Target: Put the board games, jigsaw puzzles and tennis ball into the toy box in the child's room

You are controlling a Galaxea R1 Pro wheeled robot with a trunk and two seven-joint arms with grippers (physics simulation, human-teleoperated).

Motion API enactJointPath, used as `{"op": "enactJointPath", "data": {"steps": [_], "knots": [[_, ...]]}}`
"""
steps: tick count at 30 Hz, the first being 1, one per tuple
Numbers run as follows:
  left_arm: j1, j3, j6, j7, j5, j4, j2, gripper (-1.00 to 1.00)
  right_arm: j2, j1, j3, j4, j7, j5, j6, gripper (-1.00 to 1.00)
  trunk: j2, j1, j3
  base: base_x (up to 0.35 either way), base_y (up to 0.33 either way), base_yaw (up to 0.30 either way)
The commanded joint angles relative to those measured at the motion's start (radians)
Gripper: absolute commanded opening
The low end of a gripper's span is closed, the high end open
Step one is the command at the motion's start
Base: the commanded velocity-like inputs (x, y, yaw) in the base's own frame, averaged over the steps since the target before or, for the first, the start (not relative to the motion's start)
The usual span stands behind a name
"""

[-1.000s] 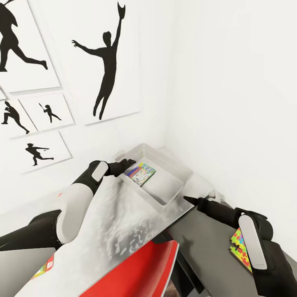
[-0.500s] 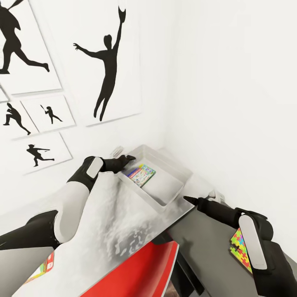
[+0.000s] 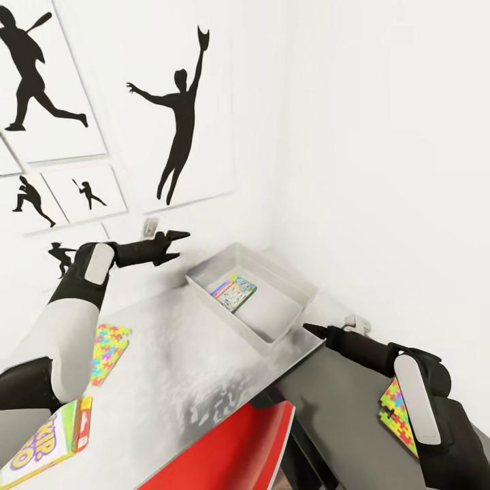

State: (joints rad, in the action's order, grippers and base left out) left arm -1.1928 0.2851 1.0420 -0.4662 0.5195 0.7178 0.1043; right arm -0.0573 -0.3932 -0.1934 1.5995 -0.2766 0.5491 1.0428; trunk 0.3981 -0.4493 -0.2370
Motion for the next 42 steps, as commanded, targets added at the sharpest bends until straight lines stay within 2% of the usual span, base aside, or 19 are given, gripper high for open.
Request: {"op": "enactJointPath", "data": {"steps": [1, 2, 4, 5, 6, 7, 9, 11, 13, 14, 16, 18, 21, 27, 34, 39, 42], "knots": [[0.016, 0.002, 0.005, -0.055, 0.004, 0.001, 0.037, 1.0, 0.0, -0.001, -0.001, 0.0, -0.01, -0.009, 0.004, 1.0, 0.002, -0.001, 0.0, 0.0, 0.0, 0.0], [0.035, 0.002, 0.005, -0.108, 0.01, 0.003, 0.073, 1.0, 0.0, -0.001, -0.001, 0.0, -0.01, -0.009, 0.004, 1.0, 0.002, -0.001, 0.001, 0.0, 0.0, 0.0], [0.059, 0.001, 0.005, -0.172, 0.014, 0.003, 0.111, 1.0, 0.0, -0.001, -0.001, 0.0, -0.01, -0.009, 0.004, 1.0, 0.002, -0.001, 0.005, 0.0, 0.0, 0.0], [0.09, 0.001, 0.005, -0.245, 0.017, 0.004, 0.152, 1.0, 0.0, -0.001, -0.001, 0.0, -0.01, -0.009, 0.004, 1.0, 0.002, -0.001, 0.006, 0.0, 0.0, 0.0], [0.108, 0.001, 0.005, -0.282, 0.017, 0.004, 0.173, 1.0, 0.0, -0.001, -0.001, 0.0, -0.01, -0.009, 0.004, 1.0, 0.002, -0.001, 0.008, 0.0, 0.0, 0.0], [0.149, 0.0, 0.005, -0.359, 0.018, 0.004, 0.215, 1.0, 0.0, -0.001, -0.001, 0.0, -0.01, -0.009, 0.004, 1.0, 0.002, -0.001, 0.009, 0.0, 0.0, 0.0], [0.195, 0.0, 0.005, -0.439, 0.017, 0.004, 0.256, 1.0, 0.0, -0.001, -0.001, 0.0, -0.01, -0.009, 0.004, 1.0, 0.002, -0.001, 0.013, 0.0, 0.0, 0.0], [0.295, 0.0, 0.005, -0.598, 0.014, 0.005, 0.326, 1.0, 0.0, -0.001, -0.001, 0.0, -0.01, -0.009, 0.004, 1.0, 0.002, -0.001, 0.016, 0.0, 0.0, 0.0], [0.347, 0.0, 0.005, -0.671, 0.011, 0.006, 0.351, 1.0, 0.0, -0.001, -0.001, 0.0, -0.01, -0.009, 0.004, 1.0, 0.002, -0.001, 0.019, 0.0, 0.0, 0.0], [0.4, 0.001, -0.001, -0.734, 0.009, 0.006, 0.368, 1.0, 0.001, -0.001, -0.001, 0.0, -0.009, -0.009, 0.004, 1.0, 0.002, -0.001, 0.021, 0.0, 0.0, 0.0], [0.469, 0.002, -0.026, -0.805, 0.007, 0.006, 0.382, 1.0, 0.003, -0.001, -0.001, -0.001, -0.009, -0.009, 0.004, 1.0, 0.002, -0.001, 0.024, -0.009, 0.0, 0.0], [0.52, 0.001, -0.067, -0.847, 0.007, 0.006, 0.389, 1.0, 0.006, -0.001, 0.0, -0.001, -0.009, -0.009, 0.004, 1.0, 0.002, -0.001, 0.027, -0.072, 0.0, 0.0], [0.57, -0.002, -0.125, -0.877, 0.005, 0.005, 0.393, 1.0, 0.008, -0.001, 0.0, -0.002, -0.009, -0.01, 0.004, 1.0, 0.002, -0.001, 0.032, -0.214, 0.0, 0.0], [0.595, 0.002, -0.154, -0.891, 0.006, 0.004, 0.412, 1.0, 0.012, -0.001, 0.002, -0.002, -0.008, -0.011, 0.004, 1.0, 0.002, -0.001, 0.041, -0.168, -0.016, 0.0], [0.599, 0.003, -0.159, -0.893, 0.007, 0.005, 0.42, 1.0, 0.013, -0.001, 0.002, -0.001, -0.008, -0.011, 0.004, 1.0, 0.002, -0.001, 0.051, -0.091, -0.004, 0.0], [0.599, 0.003, -0.16, -0.901, 0.011, 0.005, 0.448, 1.0, 0.013, -0.001, 0.003, -0.001, -0.01, -0.011, 0.004, 1.0, 0.002, -0.001, 0.059, -0.285, 0.0, 0.0], [0.599, 0.003, -0.16, -0.919, 0.01, 0.005, 0.453, 1.0, 0.013, -0.001, 0.002, -0.001, -0.011, -0.011, 0.004, 1.0, 0.002, -0.001, 0.064, -0.321, 0.0, 0.0]]}}
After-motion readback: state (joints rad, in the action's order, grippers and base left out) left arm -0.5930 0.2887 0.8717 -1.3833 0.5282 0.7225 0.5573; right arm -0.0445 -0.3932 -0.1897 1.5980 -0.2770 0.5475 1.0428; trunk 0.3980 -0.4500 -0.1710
